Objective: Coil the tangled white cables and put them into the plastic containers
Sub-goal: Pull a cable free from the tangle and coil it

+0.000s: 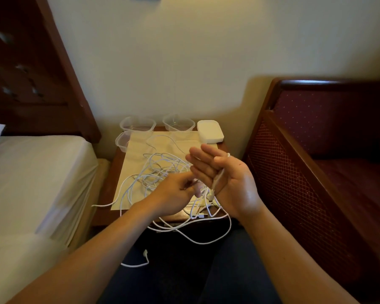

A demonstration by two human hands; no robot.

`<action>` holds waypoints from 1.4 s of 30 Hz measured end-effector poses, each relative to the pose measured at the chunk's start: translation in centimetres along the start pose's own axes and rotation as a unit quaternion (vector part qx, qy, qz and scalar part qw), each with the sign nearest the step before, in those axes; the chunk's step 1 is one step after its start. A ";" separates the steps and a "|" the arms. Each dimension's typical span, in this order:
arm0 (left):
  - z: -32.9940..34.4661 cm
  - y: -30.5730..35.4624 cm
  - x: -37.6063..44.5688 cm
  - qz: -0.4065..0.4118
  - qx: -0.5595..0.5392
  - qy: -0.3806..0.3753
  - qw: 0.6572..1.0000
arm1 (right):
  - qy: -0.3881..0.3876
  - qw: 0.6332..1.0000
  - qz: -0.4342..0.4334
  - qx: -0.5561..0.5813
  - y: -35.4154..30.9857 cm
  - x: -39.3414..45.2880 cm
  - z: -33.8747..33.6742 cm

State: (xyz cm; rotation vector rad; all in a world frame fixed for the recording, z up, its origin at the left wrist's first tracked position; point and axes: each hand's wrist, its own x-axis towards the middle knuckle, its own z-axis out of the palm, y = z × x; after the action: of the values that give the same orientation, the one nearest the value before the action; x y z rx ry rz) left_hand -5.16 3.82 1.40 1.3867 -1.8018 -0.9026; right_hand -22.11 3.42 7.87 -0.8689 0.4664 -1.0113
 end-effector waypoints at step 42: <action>-2.1 1.6 -0.3 -0.015 -0.067 0.003 0.998 | -0.064 0.987 0.024 0.146 -1.5 1.9 1.9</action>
State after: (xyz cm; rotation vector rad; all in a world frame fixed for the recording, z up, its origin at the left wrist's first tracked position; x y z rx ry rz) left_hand -4.08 4.19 3.84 1.3323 -1.6889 -1.0152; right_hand -20.66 2.15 10.28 -0.6508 0.2216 -0.9456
